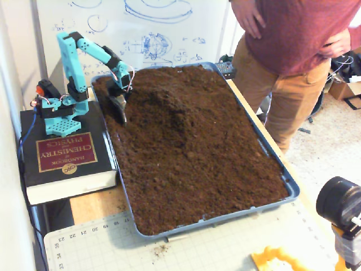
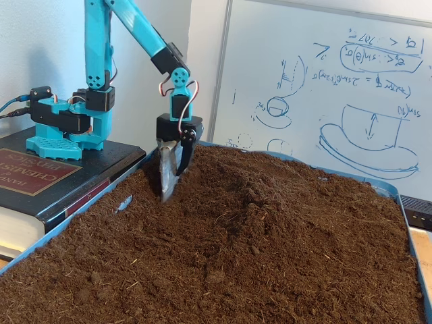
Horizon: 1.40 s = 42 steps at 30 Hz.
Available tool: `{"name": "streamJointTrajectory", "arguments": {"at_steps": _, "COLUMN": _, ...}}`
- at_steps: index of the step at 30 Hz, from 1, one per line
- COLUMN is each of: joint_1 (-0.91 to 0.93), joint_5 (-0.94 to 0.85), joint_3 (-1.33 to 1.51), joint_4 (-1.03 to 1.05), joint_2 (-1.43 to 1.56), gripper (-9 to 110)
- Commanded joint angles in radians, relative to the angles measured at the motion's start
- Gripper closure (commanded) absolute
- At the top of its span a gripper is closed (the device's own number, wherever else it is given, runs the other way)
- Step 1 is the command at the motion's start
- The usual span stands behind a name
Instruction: Build a berm.
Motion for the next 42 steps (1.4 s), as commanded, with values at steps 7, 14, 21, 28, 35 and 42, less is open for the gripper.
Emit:
{"name": "streamJointTrajectory", "arguments": {"at_steps": 7, "joint_1": 0.061, "joint_5": -0.005, "joint_3": -0.333, "joint_4": -0.018, "joint_2": -0.160, "gripper": 101}}
{"name": "streamJointTrajectory", "arguments": {"at_steps": 14, "joint_1": 0.078, "joint_5": -0.006, "joint_3": -0.485, "joint_4": -0.018, "joint_2": -0.233, "gripper": 101}}
{"name": "streamJointTrajectory", "arguments": {"at_steps": 21, "joint_1": 0.078, "joint_5": -0.006, "joint_3": -0.558, "joint_4": -0.018, "joint_2": -0.242, "gripper": 101}}
{"name": "streamJointTrajectory", "arguments": {"at_steps": 28, "joint_1": 0.075, "joint_5": -0.006, "joint_3": -0.623, "joint_4": -0.018, "joint_2": -0.242, "gripper": 101}}
{"name": "streamJointTrajectory", "arguments": {"at_steps": 35, "joint_1": 0.077, "joint_5": -0.006, "joint_3": -0.667, "joint_4": -0.018, "joint_2": -0.229, "gripper": 101}}
{"name": "streamJointTrajectory", "arguments": {"at_steps": 42, "joint_1": 0.077, "joint_5": -0.006, "joint_3": -0.718, "joint_4": -0.018, "joint_2": -0.227, "gripper": 101}}
